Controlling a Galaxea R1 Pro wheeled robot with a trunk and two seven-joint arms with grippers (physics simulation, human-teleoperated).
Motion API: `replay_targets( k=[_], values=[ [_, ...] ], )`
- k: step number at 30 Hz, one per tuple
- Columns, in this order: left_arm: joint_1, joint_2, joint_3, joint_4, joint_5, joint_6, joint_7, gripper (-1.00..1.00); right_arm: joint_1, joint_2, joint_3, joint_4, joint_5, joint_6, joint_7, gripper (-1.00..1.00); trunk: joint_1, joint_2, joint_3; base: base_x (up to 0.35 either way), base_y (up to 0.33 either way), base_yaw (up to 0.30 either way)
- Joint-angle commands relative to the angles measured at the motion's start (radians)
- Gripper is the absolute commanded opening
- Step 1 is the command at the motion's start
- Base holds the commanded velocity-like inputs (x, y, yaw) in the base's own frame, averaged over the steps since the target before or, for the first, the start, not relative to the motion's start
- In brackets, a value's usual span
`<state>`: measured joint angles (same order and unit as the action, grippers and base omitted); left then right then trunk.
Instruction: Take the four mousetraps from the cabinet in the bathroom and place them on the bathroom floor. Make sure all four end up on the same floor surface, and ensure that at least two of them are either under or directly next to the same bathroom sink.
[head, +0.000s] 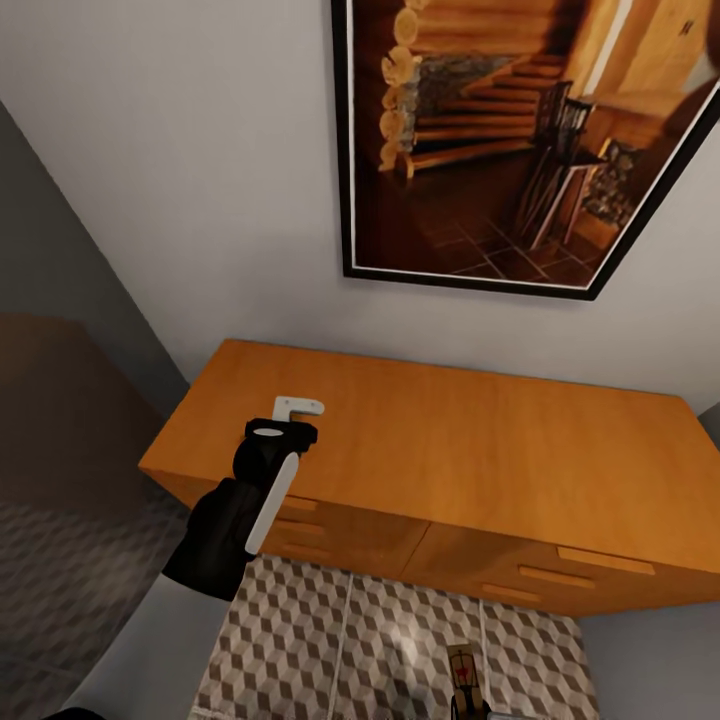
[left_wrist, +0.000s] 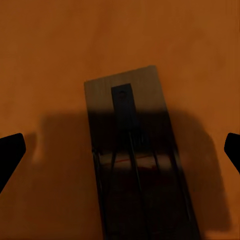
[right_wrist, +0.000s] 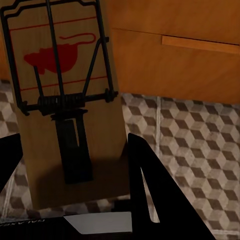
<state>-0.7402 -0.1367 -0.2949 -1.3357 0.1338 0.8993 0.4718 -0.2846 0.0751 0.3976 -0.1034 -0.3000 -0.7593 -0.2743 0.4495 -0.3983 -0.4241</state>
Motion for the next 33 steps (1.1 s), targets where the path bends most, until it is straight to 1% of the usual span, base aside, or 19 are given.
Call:
replay_targets(
  k=[1,28,33],
  values=[
    [-0.001,0.0,-0.001,-0.001,0.01,0.003,0.01,1.0,-0.001,0.0,0.009,0.001,-0.008,-0.003,-0.003,-1.0,0.0,-0.002,-0.003,0.0,0.0,0.0],
    [0.003,0.0,-0.001,0.007,0.01,0.003,0.01,1.0,-0.001,0.0,0.009,0.001,-0.008,-0.002,-0.003,-1.0,0.0,-0.002,-0.033,0.0,0.0,0.0],
    [0.004,0.0,-0.001,0.007,0.019,0.002,0.01,1.0,-0.001,0.0,0.009,0.001,-0.008,-0.003,-0.003,-1.0,0.0,-0.002,-0.038,0.0,0.0,0.0]
  ],
)
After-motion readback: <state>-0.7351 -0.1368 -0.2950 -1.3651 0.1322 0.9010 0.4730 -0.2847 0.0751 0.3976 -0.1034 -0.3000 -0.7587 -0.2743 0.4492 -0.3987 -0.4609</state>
